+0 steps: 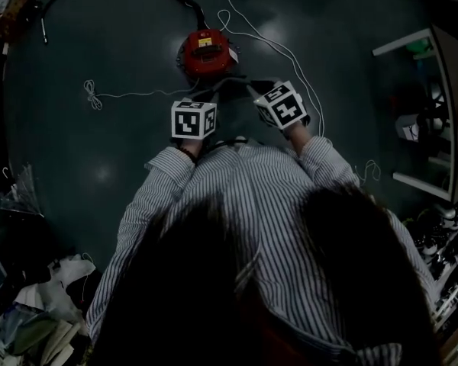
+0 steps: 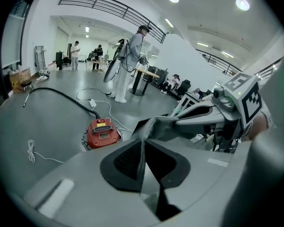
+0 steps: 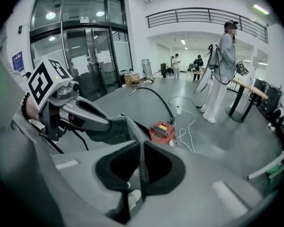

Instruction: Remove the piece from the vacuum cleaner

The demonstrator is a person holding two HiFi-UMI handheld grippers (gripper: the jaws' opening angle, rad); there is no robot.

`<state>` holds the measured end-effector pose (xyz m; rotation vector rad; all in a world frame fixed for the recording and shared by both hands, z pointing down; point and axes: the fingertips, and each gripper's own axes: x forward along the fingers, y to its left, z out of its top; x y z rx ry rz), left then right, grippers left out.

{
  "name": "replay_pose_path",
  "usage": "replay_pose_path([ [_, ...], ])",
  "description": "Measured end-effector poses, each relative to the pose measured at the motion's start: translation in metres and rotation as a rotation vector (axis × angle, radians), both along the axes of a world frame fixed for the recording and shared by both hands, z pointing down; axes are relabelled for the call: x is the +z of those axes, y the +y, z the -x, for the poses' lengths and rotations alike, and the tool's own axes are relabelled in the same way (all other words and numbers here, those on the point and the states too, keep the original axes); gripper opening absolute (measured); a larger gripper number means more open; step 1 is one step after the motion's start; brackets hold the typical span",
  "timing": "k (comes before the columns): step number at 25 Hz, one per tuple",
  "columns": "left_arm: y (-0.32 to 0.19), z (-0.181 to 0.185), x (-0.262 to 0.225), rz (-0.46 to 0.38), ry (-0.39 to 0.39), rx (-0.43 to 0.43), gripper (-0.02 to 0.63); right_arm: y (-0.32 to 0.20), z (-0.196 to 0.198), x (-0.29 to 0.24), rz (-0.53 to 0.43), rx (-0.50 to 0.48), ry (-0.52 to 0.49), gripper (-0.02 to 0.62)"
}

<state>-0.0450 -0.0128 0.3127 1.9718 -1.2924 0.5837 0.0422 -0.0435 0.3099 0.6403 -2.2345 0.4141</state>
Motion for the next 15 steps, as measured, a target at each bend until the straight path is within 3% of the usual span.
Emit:
replay_pose_path([
  [15,-0.012,-0.004,-0.008,-0.036,0.005,-0.032,0.032,-0.006,-0.011,-0.001,0.007,0.009,-0.006,0.026],
])
